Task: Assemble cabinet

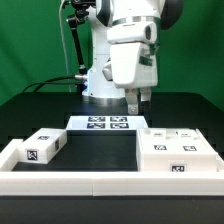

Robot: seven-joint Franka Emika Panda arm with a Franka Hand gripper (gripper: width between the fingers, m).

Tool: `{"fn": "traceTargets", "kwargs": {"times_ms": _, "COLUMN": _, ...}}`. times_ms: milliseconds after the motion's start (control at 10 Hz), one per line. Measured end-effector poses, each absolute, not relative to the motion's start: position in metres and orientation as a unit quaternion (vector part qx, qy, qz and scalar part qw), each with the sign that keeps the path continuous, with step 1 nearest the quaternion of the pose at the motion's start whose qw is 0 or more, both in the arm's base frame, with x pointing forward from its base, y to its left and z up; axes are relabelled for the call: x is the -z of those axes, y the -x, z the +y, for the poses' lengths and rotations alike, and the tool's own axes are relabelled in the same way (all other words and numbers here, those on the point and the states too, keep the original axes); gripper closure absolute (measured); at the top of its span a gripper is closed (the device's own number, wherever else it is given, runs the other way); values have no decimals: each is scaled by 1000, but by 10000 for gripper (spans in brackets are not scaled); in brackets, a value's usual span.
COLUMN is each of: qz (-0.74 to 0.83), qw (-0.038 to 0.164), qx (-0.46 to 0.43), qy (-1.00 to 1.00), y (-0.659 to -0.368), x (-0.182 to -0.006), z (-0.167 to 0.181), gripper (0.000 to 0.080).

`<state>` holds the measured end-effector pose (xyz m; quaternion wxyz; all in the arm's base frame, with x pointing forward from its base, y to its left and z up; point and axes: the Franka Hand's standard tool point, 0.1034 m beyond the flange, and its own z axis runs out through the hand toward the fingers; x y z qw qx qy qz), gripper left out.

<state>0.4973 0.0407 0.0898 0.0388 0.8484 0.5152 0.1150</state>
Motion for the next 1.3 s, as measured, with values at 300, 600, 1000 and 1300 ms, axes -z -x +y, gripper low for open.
{"fn": "traceTargets", "kwargs": {"times_ms": 300, "qz": 449, "qw": 23, "qx": -135, "qy": -883, "y": -466, "x": -85, "z": 68, "gripper": 3}}
{"fn": "traceTargets", "kwargs": {"times_ms": 600, "qz": 446, "qw": 22, "qx": -135, "qy": -885, "y": -461, "x": -81, "z": 63, "gripper": 2}}
{"fn": "traceTargets", "kwargs": {"times_ms": 1000, "qz": 214, "qw": -13, "qx": -146, "qy": -966, "y": -455, "x": -79, "z": 78, "gripper": 2}}
{"fn": "traceTargets", "kwargs": {"times_ms": 1300, "qz": 128, "qw": -21, "qx": -146, "qy": -981, "y": -461, "x": -77, "z": 80, "gripper": 2}}
